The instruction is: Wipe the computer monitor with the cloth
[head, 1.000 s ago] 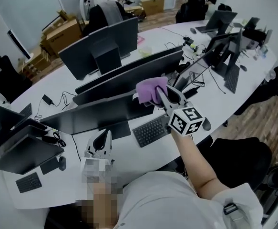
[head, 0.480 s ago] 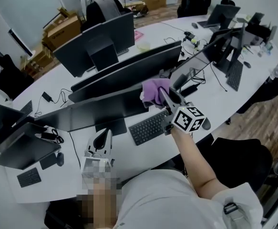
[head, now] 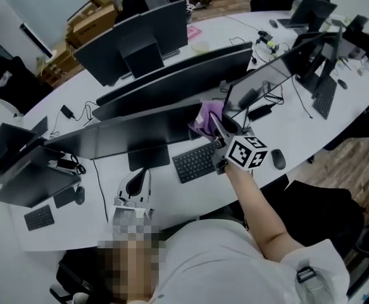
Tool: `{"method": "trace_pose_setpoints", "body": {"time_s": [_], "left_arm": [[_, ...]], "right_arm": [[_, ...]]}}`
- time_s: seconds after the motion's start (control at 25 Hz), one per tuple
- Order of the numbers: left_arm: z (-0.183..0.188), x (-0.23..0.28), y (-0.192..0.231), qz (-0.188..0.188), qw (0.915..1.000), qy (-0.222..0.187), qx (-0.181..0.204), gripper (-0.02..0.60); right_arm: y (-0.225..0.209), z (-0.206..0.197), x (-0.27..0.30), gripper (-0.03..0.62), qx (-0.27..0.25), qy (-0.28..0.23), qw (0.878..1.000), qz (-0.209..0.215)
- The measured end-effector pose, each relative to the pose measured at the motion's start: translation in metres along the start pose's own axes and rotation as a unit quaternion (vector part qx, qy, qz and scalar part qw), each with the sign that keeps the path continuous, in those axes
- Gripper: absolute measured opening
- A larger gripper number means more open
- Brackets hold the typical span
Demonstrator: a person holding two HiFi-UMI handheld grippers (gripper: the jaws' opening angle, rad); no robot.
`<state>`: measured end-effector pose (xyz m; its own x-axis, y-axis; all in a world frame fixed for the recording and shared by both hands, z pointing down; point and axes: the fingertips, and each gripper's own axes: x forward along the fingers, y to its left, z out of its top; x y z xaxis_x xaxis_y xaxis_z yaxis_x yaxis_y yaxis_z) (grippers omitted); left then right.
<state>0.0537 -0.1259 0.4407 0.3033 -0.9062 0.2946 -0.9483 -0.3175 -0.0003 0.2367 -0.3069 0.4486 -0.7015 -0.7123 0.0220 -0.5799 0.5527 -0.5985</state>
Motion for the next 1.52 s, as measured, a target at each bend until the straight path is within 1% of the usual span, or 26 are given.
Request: {"method": "trace_pose_setpoints", "body": {"time_s": [0.28,0.6,0.96,1.24,1.52], "left_arm": [[-0.01,0.0,0.002,0.005,0.9999,0.008,-0.01,0.0],[-0.024,-0.003,0.007,-0.008,0.9997,0.02,-0.013,0.0],[-0.039,-0.009,0.026,-0.014,0.9989,0.04,-0.021,0.002],[-0.057,-0.016,0.04,-0.018,0.9975,0.062,-0.028,0.0],[-0.073,-0.019,0.051,-0.019,0.9961,0.078,-0.036,0.0]], "right_arm": [[-0.019,-0.031,0.003,0.084,0.012,0.023,1.0,-0.011],[-0.038,-0.06,0.006,0.084,0.022,0.032,0.999,-0.035],[-0.068,-0.096,0.009,0.084,0.042,0.041,0.995,-0.086],[-0.088,-0.123,0.01,0.084,0.059,0.045,0.989,-0.127],[-0.112,-0.154,0.008,0.084,0.072,0.062,0.982,-0.166]]}}
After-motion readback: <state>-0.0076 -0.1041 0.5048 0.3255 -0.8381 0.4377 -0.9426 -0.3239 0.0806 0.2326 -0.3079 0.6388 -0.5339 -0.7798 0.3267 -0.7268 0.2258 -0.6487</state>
